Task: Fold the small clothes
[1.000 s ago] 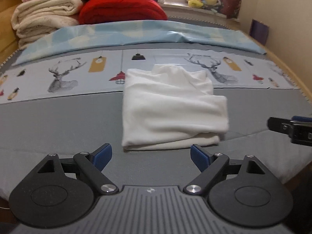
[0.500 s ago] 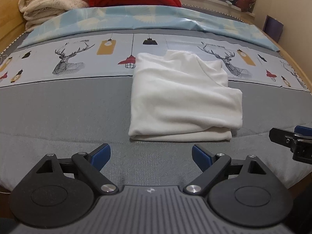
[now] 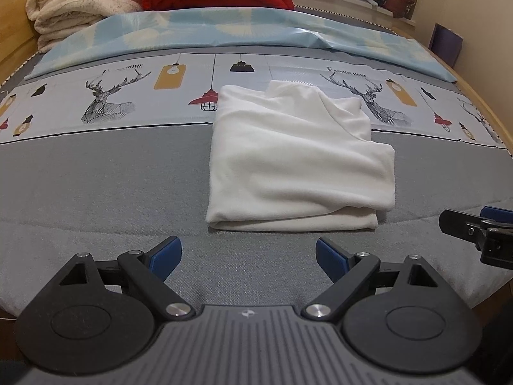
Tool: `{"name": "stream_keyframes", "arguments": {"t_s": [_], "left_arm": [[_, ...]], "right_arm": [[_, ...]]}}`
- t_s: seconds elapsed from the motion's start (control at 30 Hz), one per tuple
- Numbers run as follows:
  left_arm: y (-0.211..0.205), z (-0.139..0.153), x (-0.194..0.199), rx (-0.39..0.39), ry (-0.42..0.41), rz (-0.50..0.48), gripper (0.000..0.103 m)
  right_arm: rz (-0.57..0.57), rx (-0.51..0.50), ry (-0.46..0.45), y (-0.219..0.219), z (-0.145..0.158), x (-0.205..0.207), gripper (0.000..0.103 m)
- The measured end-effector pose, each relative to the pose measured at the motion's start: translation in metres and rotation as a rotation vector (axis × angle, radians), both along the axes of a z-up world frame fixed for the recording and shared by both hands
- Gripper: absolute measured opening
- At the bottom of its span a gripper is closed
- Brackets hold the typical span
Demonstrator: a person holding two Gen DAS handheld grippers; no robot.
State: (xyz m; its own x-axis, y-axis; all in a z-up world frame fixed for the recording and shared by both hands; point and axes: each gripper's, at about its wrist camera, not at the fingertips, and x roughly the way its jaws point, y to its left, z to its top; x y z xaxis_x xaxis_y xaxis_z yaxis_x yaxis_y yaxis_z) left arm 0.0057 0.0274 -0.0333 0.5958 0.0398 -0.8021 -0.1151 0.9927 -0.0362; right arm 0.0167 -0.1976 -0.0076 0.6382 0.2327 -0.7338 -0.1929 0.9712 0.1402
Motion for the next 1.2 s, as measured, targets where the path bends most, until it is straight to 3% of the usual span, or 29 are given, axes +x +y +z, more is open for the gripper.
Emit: {"name": "stream_keyframes", "arguments": {"t_s": [1.2], "left_arm": [[0.0004,0.0009,0.0014,-0.016,-0.006,-0.006,0.094]], "right_arm": [[0.02,-0.011,0.012,0.0047,-0.0027,0.0012,0.089]]}}
